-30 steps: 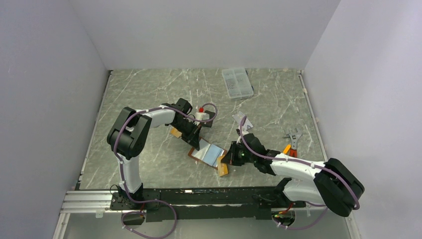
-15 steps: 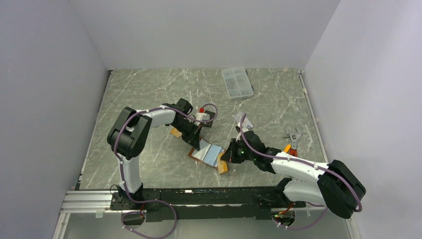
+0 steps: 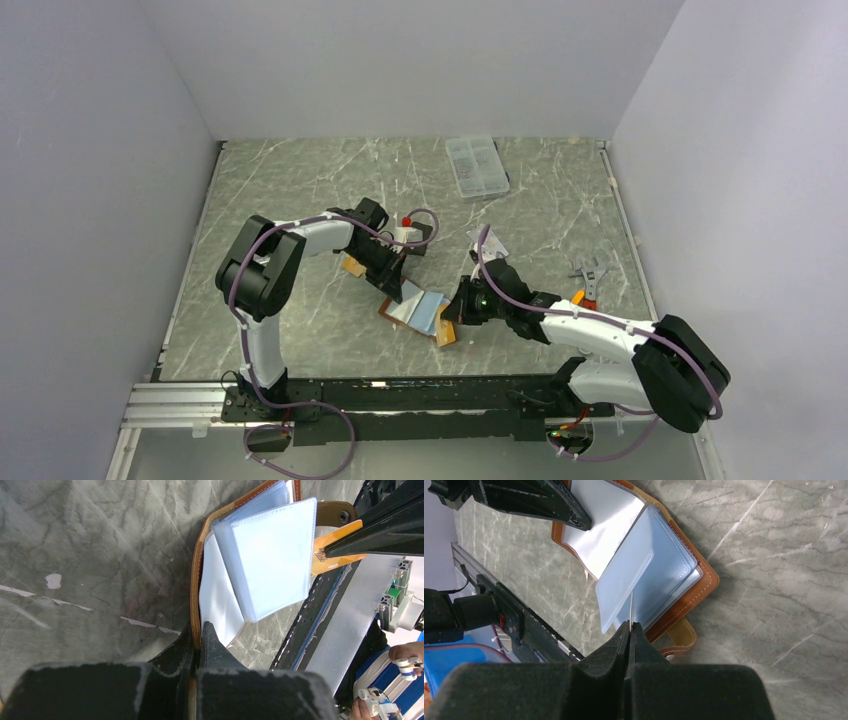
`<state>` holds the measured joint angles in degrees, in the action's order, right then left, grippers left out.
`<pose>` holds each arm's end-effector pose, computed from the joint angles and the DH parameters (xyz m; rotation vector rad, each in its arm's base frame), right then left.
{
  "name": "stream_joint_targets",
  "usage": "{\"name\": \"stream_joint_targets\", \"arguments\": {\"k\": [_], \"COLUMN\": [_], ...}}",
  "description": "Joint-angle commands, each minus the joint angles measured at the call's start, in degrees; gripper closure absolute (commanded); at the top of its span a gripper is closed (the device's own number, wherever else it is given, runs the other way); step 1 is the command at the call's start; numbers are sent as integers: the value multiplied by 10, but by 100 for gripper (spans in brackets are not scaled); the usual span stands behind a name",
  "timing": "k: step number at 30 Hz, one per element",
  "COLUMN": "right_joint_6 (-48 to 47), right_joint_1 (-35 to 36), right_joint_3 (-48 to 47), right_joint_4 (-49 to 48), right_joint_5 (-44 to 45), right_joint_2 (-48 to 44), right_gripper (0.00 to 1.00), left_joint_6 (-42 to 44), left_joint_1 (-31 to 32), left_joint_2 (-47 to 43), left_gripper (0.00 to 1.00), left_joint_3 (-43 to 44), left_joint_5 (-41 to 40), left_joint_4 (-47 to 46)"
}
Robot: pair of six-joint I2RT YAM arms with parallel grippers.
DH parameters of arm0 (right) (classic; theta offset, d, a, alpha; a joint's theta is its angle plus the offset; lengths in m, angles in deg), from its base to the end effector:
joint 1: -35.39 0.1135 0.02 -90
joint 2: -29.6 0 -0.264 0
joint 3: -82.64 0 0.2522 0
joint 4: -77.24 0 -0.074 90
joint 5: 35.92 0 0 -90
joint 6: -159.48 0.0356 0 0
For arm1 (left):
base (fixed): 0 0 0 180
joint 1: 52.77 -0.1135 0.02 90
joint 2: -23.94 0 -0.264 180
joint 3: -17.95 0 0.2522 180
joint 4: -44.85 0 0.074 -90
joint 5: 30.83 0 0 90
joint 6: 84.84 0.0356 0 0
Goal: Put the credit cards into the card holder
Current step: Open the card holder at the center of the board.
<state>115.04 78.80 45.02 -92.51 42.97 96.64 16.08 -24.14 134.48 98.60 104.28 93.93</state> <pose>0.1555 0.1565 0.1632 -0.0664 2.4664 0.9824 0.2953 -0.1900 0.1377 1.0665 2.6302 -1.2060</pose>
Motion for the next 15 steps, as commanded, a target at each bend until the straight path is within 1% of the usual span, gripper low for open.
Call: {"name": "stream_joint_targets", "arguments": {"k": [1,8,12,15], "right_joint_6": [-6,-3,-2,-3], "right_joint_1": [-1,-1,0,0], "right_joint_3": [-36,-69,-76,-80], "right_joint_4": [-29,-45,-54,-57], "right_joint_5": [-8,-18,-23,-22], "right_joint_2": [12,50,68,76], "right_gripper": [100,100,100,100], "left_joint_6": [11,3,-5,-1], "left_joint_1": [5,3,-12,-18], "left_joint_2": [-24,-14,-15,-15], "left_gripper": [100,100,100,91], "left_joint_3": [12,14,6,10], "left_joint_5": [0,40,74,96], "left_joint_4": [9,11,3,11]}}
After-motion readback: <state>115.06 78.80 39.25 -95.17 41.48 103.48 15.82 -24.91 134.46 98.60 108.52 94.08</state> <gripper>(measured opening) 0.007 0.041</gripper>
